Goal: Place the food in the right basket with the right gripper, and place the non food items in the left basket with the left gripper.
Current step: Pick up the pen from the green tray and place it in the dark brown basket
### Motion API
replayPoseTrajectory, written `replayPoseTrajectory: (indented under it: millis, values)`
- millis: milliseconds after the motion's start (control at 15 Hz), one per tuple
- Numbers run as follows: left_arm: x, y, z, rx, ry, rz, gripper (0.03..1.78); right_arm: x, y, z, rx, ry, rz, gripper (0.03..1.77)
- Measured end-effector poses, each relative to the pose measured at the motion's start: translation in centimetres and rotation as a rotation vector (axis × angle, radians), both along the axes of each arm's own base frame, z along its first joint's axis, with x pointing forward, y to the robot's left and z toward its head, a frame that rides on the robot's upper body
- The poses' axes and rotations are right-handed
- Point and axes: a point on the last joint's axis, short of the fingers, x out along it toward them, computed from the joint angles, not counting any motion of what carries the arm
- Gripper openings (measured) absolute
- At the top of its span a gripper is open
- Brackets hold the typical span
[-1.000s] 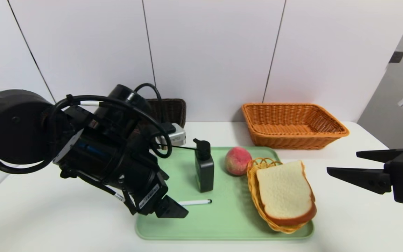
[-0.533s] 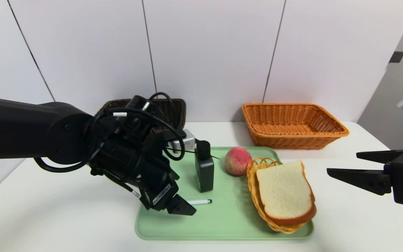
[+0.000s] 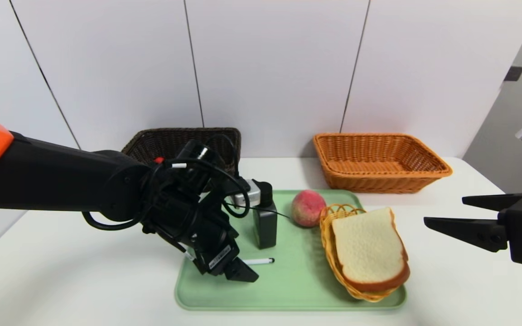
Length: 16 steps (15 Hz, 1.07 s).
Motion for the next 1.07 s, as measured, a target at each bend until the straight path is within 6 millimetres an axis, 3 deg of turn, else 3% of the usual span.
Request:
replayPoseTrajectory:
  millis: [333,933,1067]
  values:
    - [0.3,0.0,-1.6,0.0,-0.056,-0.04,1.69,0.0,0.0,-0.1,0.0,0.003,0.0,1.7]
    - [0.2,0.1,-2.2,0.014,-0.051,-0.052,1.69,-0.3,-0.1,-0.1,0.001,-0.002,-0.003,1.7]
    - [0.2,0.1,-2.3,0.019,-0.05,-0.048,1.33,-0.4,-0.2,0.0,0.002,-0.005,-0.004,1.7]
